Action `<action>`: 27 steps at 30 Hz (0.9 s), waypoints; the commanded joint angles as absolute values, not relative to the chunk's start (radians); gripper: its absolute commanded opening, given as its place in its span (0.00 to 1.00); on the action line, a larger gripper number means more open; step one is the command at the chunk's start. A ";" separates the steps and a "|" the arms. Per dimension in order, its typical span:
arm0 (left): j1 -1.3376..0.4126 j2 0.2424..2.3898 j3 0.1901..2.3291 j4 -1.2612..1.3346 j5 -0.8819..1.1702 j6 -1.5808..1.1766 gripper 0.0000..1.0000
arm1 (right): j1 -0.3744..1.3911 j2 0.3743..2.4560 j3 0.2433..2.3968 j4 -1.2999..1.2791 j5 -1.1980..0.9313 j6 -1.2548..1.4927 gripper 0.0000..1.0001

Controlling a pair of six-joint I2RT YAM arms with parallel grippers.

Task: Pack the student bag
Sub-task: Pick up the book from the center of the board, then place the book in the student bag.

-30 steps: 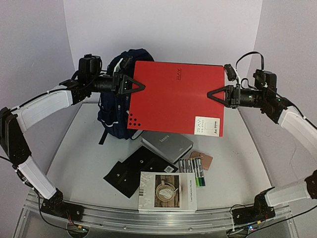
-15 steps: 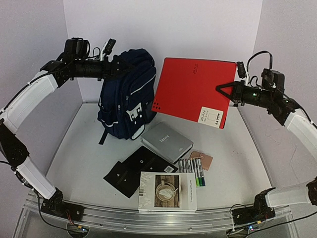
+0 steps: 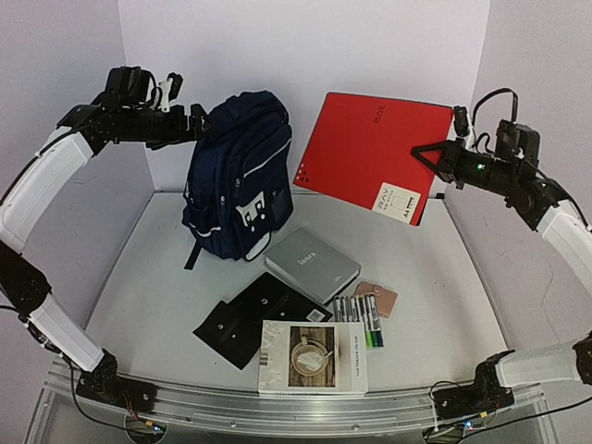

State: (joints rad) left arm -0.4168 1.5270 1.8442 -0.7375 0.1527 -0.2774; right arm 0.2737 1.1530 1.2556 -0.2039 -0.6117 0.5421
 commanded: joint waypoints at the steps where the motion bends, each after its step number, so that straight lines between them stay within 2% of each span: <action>1: -0.416 1.601 1.931 -0.761 0.052 -0.214 1.00 | 0.289 1.115 1.311 -0.081 -0.598 0.602 0.00; 13: -0.358 1.787 2.084 -0.723 0.042 -0.222 1.00 | 0.381 1.194 1.370 -0.012 -0.516 0.667 0.00; 16: -0.303 1.802 2.047 -0.652 0.155 -0.282 0.93 | 0.443 1.219 1.407 -0.009 -0.469 0.676 0.00; 18: -0.289 1.816 2.054 -0.631 0.218 -0.284 0.80 | 0.468 1.232 1.435 -0.009 -0.433 0.684 0.00; 19: -0.287 1.819 2.059 -0.623 0.238 -0.278 0.70 | 0.472 1.236 1.447 -0.009 -0.415 0.693 0.00; 21: -0.285 1.816 2.059 -0.606 0.265 -0.265 0.40 | 0.474 1.242 1.471 -0.009 -0.373 0.714 0.00; 24: -0.286 1.795 2.045 -0.585 0.262 -0.247 0.09 | 0.481 1.251 1.508 -0.006 -0.347 0.746 0.00; 25: -0.285 1.786 2.038 -0.582 0.252 -0.247 0.02 | 0.485 1.253 1.517 0.016 -0.340 0.752 0.00; 27: -0.285 1.750 2.009 -0.560 0.214 -0.262 0.00 | 0.489 1.255 1.535 0.032 -0.327 0.773 0.00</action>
